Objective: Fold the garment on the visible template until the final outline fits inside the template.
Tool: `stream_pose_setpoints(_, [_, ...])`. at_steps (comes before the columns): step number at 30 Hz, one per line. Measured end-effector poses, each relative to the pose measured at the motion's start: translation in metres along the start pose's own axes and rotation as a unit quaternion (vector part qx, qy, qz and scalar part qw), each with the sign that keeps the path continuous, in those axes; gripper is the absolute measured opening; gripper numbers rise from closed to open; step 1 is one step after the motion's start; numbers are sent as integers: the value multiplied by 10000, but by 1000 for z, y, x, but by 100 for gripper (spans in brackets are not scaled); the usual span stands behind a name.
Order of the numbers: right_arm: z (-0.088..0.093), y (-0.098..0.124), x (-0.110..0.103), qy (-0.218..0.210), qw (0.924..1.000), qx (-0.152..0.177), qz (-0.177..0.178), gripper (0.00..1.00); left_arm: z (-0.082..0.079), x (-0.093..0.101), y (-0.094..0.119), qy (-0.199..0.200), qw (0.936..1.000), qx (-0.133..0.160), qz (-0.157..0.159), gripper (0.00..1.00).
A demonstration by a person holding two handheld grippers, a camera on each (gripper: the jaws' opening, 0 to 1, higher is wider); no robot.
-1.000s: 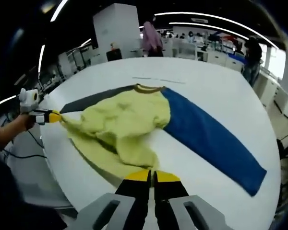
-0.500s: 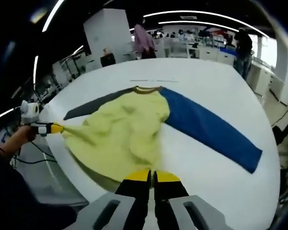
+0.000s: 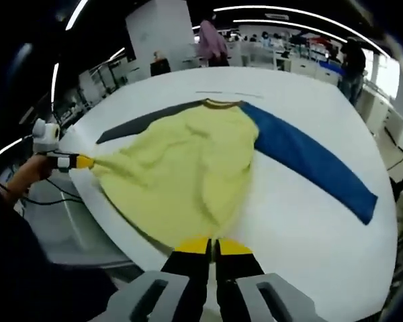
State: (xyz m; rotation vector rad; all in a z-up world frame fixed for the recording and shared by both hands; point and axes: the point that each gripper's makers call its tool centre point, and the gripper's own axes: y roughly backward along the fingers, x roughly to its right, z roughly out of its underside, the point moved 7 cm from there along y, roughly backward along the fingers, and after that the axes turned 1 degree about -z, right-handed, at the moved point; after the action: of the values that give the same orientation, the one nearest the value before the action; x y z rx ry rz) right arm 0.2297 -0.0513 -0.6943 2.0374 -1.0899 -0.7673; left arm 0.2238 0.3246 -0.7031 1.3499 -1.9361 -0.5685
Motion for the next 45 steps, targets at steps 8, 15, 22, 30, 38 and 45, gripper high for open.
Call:
stream_pose_setpoints(8, [33, -19, 14, -334, 9984, -360, 264, 0, 19, -6, -4, -4, 9991, -404, -130, 1])
stream_pose_setpoints(15, [34, -18, 23, -721, 9966, -290, 277, 0, 28, -4, -5, 151, 9974, -703, -63, 1])
stream_pose_setpoints(22, [41, -21, 23, -786, 9959, -377, 235, 0, 35, -3, -7, -8, 9952, -974, -131, 1])
stream_pose_setpoints(30, [43, -18, 27, -969, 9944, -335, 264, 0, 40, -4, -7, 63, 9946, -1030, -138, 1])
stream_pose_setpoints(38, [48, -17, 24, -1013, 9936, -452, 237, 0, 46, -6, -8, -177, 9927, -1186, -135, 1])
stream_pose_setpoints(45, [48, -17, 25, -1073, 9931, -418, 215, 0, 46, -9, -8, -285, 9923, -1192, -155, 2])
